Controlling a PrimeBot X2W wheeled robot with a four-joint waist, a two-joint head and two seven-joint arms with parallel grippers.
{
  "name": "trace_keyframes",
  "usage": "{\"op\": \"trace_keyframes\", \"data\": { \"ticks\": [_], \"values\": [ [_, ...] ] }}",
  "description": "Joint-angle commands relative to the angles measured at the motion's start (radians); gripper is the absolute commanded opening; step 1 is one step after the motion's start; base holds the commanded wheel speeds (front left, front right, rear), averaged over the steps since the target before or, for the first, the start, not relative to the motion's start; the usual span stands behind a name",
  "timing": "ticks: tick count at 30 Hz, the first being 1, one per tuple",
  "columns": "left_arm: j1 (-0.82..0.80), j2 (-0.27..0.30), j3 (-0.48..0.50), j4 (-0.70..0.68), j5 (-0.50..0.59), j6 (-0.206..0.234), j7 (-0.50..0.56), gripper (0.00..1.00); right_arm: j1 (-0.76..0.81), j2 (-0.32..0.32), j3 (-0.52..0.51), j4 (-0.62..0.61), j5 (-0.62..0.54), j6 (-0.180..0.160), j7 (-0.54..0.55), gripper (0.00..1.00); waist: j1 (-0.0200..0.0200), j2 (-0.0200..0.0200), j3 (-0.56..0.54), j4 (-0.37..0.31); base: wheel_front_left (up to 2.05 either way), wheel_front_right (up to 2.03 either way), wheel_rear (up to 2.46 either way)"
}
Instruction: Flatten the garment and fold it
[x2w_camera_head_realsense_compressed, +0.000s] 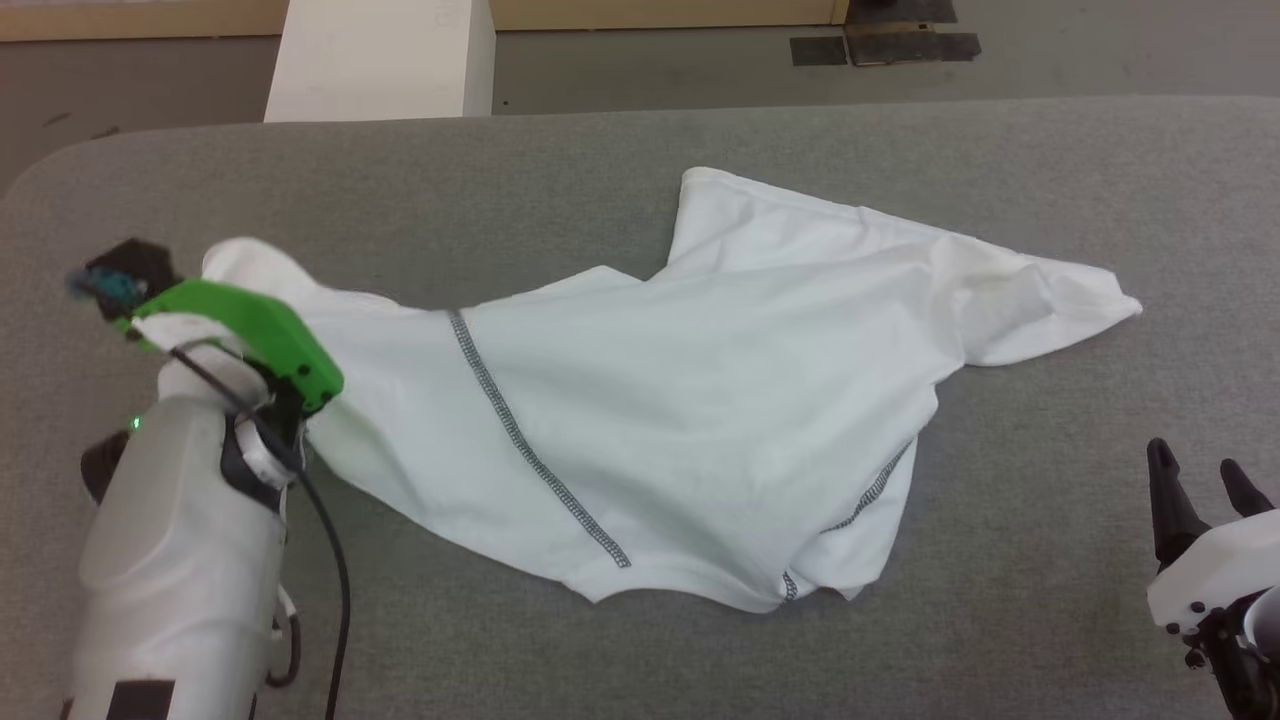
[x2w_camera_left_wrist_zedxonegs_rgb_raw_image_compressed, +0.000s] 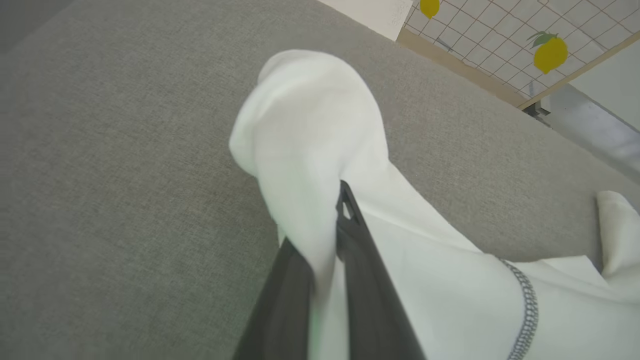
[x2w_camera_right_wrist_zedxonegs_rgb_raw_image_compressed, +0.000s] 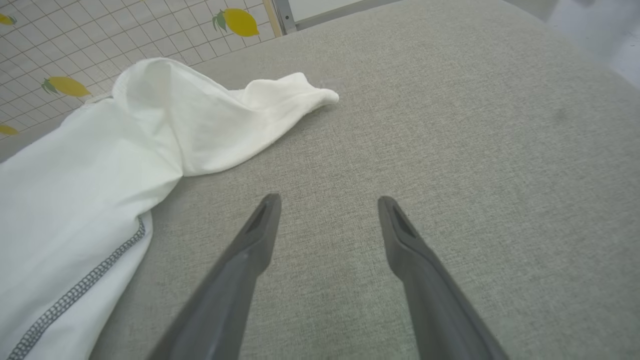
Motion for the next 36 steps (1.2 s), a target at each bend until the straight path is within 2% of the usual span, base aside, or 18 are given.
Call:
{"op": "trace_keyframes", "data": {
  "ticks": [1, 2, 3, 4, 5, 8, 13, 17, 25, 33, 34, 35, 36],
  "values": [
    [0.044, 0.01, 0.002, 0.004, -0.013, 0.008, 0.006, 0.0, 0.009, 0.001, 0.005, -0.008, -0.007, -0.001, 0.002, 1.0, -0.0001, 0.009, -0.004, 0.005, 0.0, 0.0, 0.0],
    [0.058, 0.008, 0.005, 0.007, -0.021, 0.009, 0.017, 0.0, 0.01, 0.001, 0.008, -0.008, -0.006, -0.001, 0.004, 1.0, -0.0001, 0.009, -0.006, 0.007, 0.0, 0.0, 0.0],
    [0.07, 0.001, 0.015, 0.0, -0.034, 0.01, 0.014, 0.12, 0.012, 0.001, 0.01, -0.008, -0.007, -0.001, 0.006, 1.0, -0.0001, 0.009, -0.009, 0.012, 0.0, 0.0, 0.0],
    [0.078, -0.003, 0.017, -0.007, -0.04, 0.006, 0.01, 0.84, 0.013, 0.001, 0.012, -0.008, -0.007, -0.001, 0.007, 1.0, -0.0001, 0.009, -0.012, 0.017, 0.0, 0.0, 0.0],
    [0.086, -0.009, 0.025, -0.02, -0.052, -0.003, 0.002, 1.0, 0.015, 0.001, 0.017, -0.009, -0.007, -0.001, 0.009, 1.0, -0.0001, 0.009, -0.017, 0.021, 0.0, 0.0, 0.0],
    [0.1, -0.011, 0.044, -0.071, -0.067, -0.04, -0.063, 1.0, 0.018, 0.001, 0.034, -0.015, -0.01, -0.001, 0.017, 1.0, -0.0001, 0.009, -0.032, 0.034, 0.0, 0.0, 0.0],
    [0.166, 0.014, 0.021, -0.227, 0.011, -0.141, -0.321, 1.0, 0.025, 0.001, 0.101, -0.032, -0.028, -0.001, 0.059, 1.0, -0.0001, 0.009, -0.056, 0.053, 0.0, 0.0, 0.0],
    [0.268, 0.01, -0.033, -0.332, 0.097, -0.184, -0.51, 1.0, 0.023, 0.001, 0.188, -0.029, -0.058, -0.001, 0.152, 1.0, -0.0001, 0.009, -0.059, 0.067, 0.0, 0.0, 0.0],
    [0.42, -0.059, -0.044, -0.431, 0.137, -0.172, -0.571, 1.0, -0.029, -0.011, 0.354, 0.02, -0.128, -0.001, 0.347, 1.0, -0.0001, 0.009, -0.041, 0.106, 0.0, 0.0, 0.0],
    [0.455, -0.091, -0.032, -0.447, 0.152, -0.181, -0.575, 1.0, -0.064, -0.042, 0.457, 0.128, -0.154, -0.001, 0.425, 1.0, -0.0001, 0.009, -0.024, 0.144, 0.0, 0.0, 0.0],
    [0.454, -0.096, -0.032, -0.447, 0.155, -0.183, -0.575, 1.0, -0.063, -0.045, 0.462, 0.145, -0.148, -0.001, 0.44, 0.95, -0.0001, 0.009, -0.026, 0.148, 0.0, 0.0, 0.0],
    [0.455, -0.099, -0.031, -0.445, 0.154, -0.184, -0.575, 1.0, -0.064, -0.046, 0.462, 0.15, -0.14, -0.001, 0.442, 0.13, -0.0001, 0.009, -0.027, 0.15, 0.0, 0.0, 0.0],
    [0.455, -0.103, -0.03, -0.445, 0.155, -0.186, -0.576, 1.0, -0.064, -0.049, 0.459, 0.154, -0.131, -0.001, 0.442, 0.0, -0.0001, 0.009, -0.027, 0.151, 0.0, 0.0, 0.0]
  ]
}}
